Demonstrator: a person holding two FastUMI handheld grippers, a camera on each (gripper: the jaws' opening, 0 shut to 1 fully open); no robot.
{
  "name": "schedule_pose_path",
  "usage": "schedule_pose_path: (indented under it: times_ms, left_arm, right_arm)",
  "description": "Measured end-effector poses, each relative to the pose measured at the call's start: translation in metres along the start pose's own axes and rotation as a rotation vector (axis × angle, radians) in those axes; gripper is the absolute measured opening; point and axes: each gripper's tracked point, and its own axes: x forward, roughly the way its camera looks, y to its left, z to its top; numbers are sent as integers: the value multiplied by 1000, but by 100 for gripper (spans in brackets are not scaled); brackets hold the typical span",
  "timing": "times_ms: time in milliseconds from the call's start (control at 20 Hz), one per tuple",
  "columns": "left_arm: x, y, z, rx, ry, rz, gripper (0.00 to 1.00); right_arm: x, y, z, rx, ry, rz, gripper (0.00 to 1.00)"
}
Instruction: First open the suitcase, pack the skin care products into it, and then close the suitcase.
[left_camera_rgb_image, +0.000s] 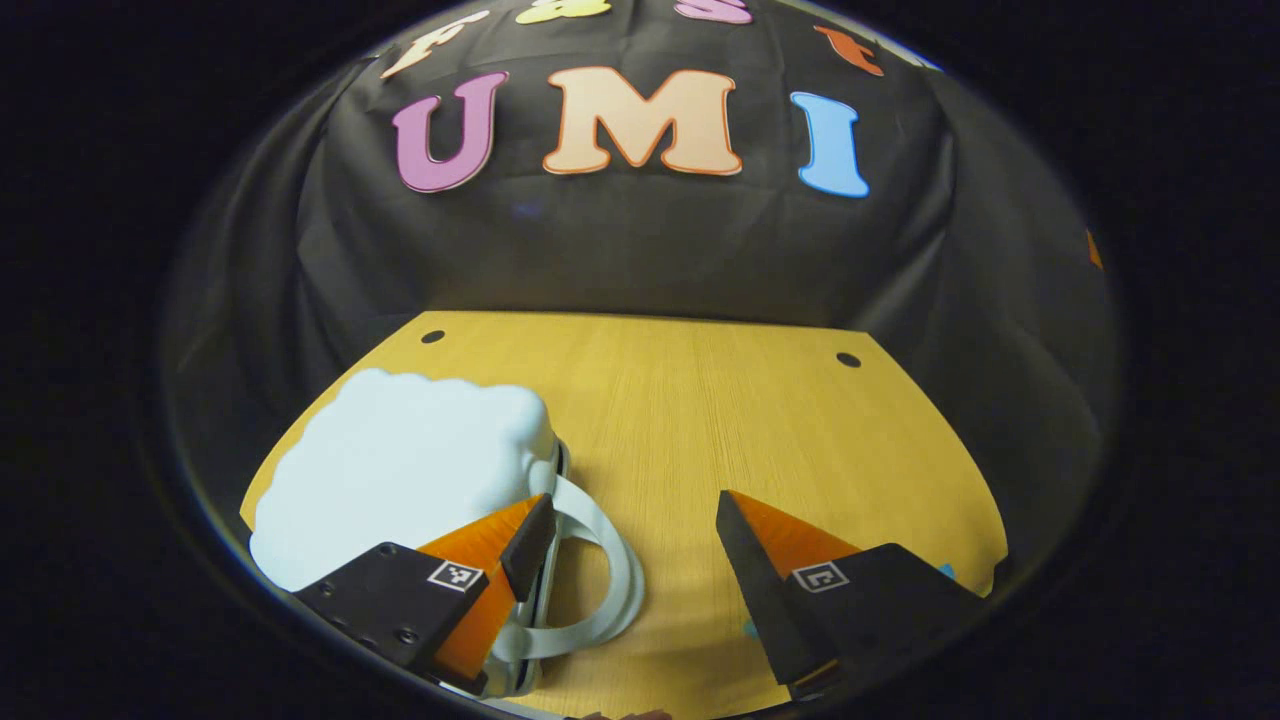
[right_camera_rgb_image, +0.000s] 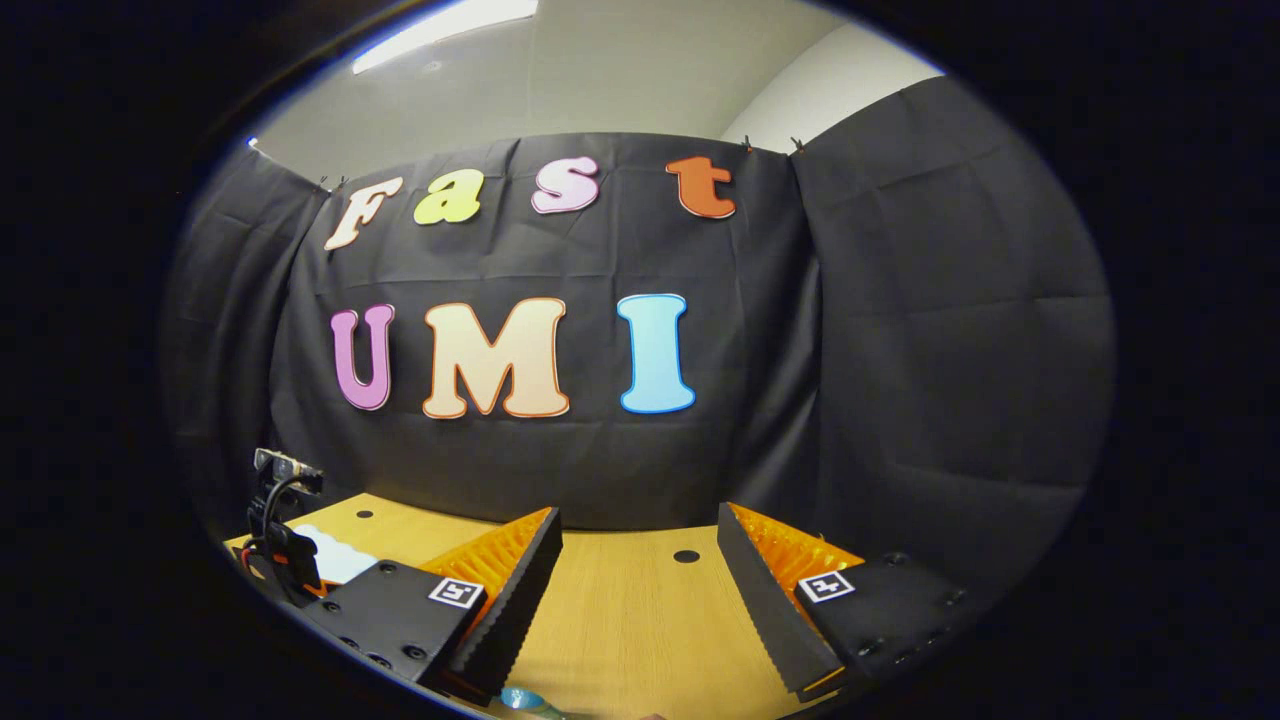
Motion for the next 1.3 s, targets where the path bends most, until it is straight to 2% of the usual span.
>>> schedule_pose_path:
  times_ms: [350,500,600,700,800,950,1150,1250,1300]
  left_arm:
    - [26,-4,-45,-29,183,-30,96]
    - [32,-4,-59,-42,247,-33,90]
    - [36,-4,-65,-47,279,-44,79]
    - [36,15,-70,-3,304,13,56]
    - [36,12,-73,0,328,-23,11]
    - [30,7,-64,3,317,-72,6]
    - [16,8,-46,65,252,-73,0]
    - [7,7,-33,50,226,-84,2]
    - [0,11,-24,44,218,-87,0]
  right_arm:
    - [7,10,-7,-49,16,7,98]
    - [8,9,-9,-62,22,6,98]
    - [9,8,-9,-63,22,2,100]
    - [9,6,-8,-67,16,-3,99]
    - [8,7,-8,-71,9,-2,99]
    - [7,13,-11,-70,7,10,99]
    - [5,25,-7,-68,-17,36,99]
    - [5,31,-6,-61,-25,49,99]
    - [4,35,-7,-53,-24,59,100]
